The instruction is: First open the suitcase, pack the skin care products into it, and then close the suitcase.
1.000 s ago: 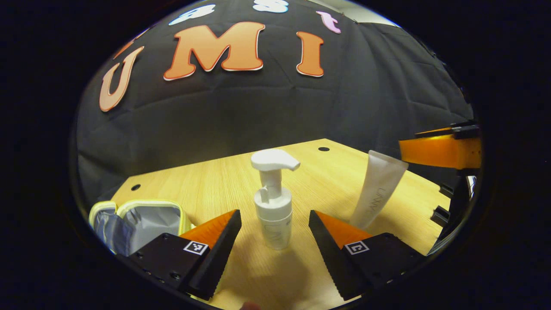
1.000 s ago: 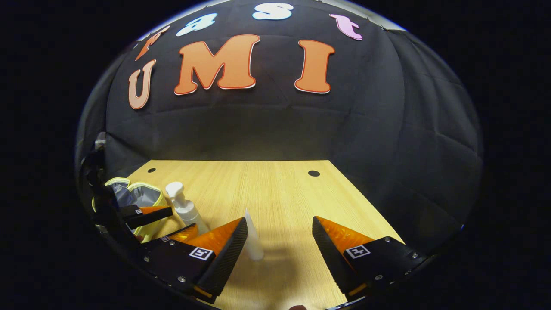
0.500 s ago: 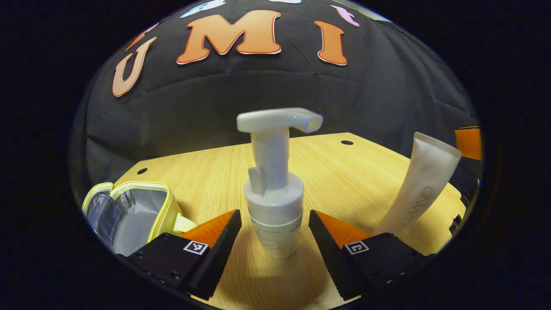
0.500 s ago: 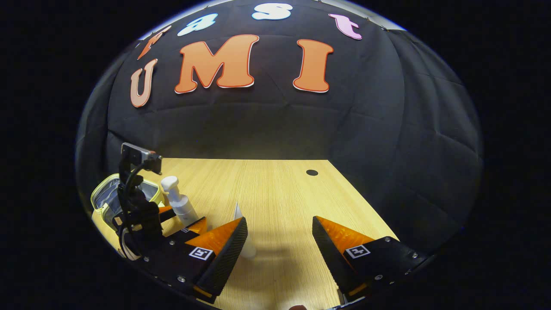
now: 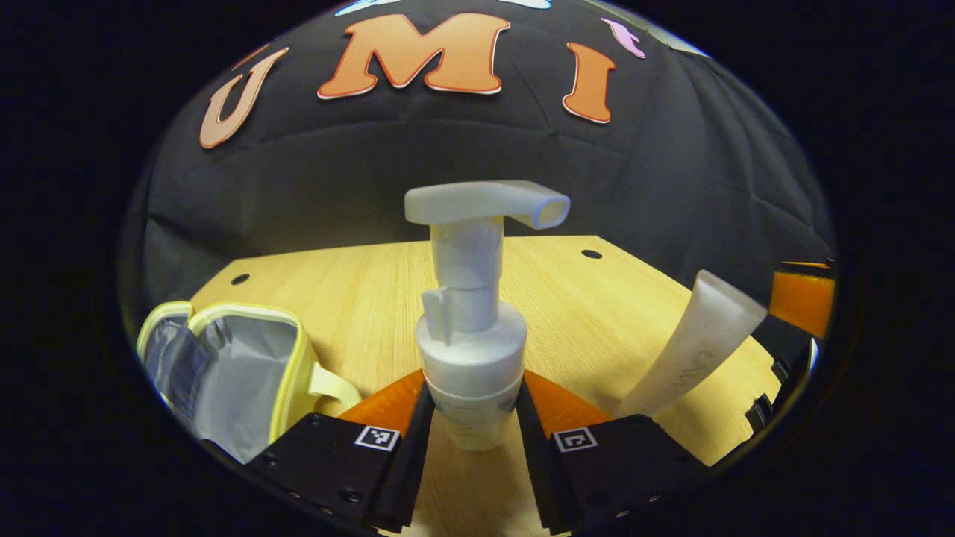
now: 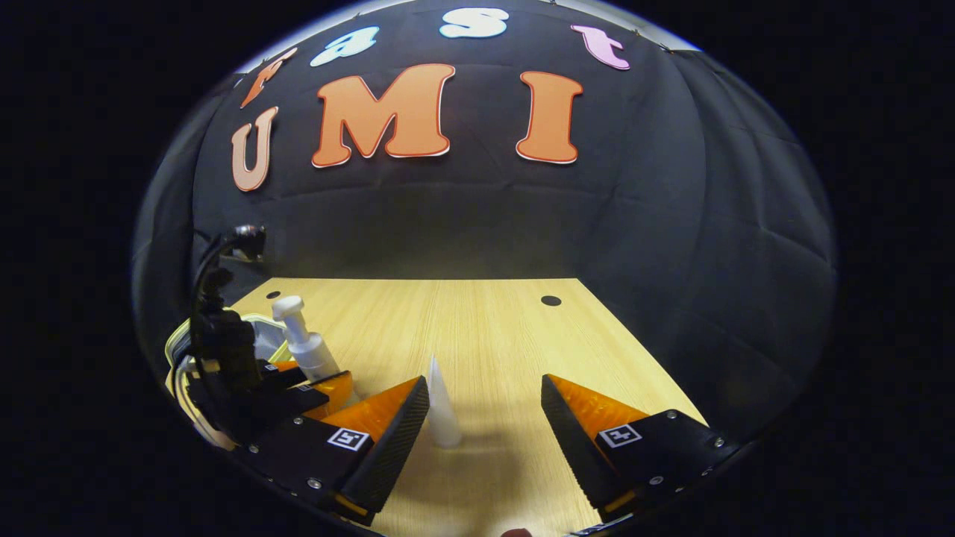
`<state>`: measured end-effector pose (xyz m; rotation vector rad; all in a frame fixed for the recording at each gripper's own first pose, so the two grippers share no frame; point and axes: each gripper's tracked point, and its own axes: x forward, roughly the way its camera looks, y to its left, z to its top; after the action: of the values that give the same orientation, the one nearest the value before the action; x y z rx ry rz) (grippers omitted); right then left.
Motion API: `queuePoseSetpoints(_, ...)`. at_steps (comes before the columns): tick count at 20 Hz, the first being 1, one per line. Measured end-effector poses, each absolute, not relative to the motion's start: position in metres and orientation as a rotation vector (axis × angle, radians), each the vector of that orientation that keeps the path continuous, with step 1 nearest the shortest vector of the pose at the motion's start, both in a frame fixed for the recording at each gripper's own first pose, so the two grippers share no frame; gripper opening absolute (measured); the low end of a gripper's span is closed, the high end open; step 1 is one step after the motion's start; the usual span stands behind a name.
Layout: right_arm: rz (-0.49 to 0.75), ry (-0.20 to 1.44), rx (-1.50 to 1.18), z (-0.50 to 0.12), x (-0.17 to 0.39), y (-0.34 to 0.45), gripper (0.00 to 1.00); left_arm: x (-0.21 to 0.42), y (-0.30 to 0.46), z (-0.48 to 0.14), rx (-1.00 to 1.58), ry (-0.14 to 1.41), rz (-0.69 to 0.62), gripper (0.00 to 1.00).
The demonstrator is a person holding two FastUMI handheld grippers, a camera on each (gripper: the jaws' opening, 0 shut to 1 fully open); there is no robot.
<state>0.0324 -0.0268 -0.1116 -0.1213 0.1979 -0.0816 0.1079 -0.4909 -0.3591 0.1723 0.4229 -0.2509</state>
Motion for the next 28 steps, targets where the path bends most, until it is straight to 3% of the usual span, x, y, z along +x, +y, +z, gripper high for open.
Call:
queuePoseSetpoints(9, -0.014, 0.198, -0.181, -0.135, 0.052, 0.015, 0.96, 0.072, -0.442, -0.279, 0.169, 0.405, -0.253, 0.6)
queuePoseSetpoints(19, -0.018, 0.42, -0.161, -0.23, 0.084, 0.001, 0.96, 0.049, -0.384, -0.255, 0.181, 0.402, -0.168, 0.6)
queuePoseSetpoints(23, 0.001, 0.486, -0.158, -0.258, 0.085, 0.0, 0.81, 0.045, -0.372, -0.257, 0.177, 0.412, -0.144, 0.6)
queuePoseSetpoints(24, -0.001, 0.505, -0.158, -0.264, 0.084, -0.001, 0.7, 0.045, -0.37, -0.26, 0.172, 0.418, -0.142, 0.6)
queuePoseSetpoints(25, -0.008, 0.501, -0.153, -0.264, 0.086, -0.003, 0.69, 0.044, -0.368, -0.26, 0.167, 0.423, -0.138, 0.6)
queuePoseSetpoints(26, -0.012, 0.493, -0.144, -0.261, 0.087, -0.004, 0.59, 0.044, -0.367, -0.261, 0.162, 0.428, -0.136, 0.6)
queuePoseSetpoints(28, -0.006, 0.497, -0.134, -0.261, 0.087, -0.005, 0.51, 0.041, -0.363, -0.262, 0.153, 0.441, -0.134, 0.6)
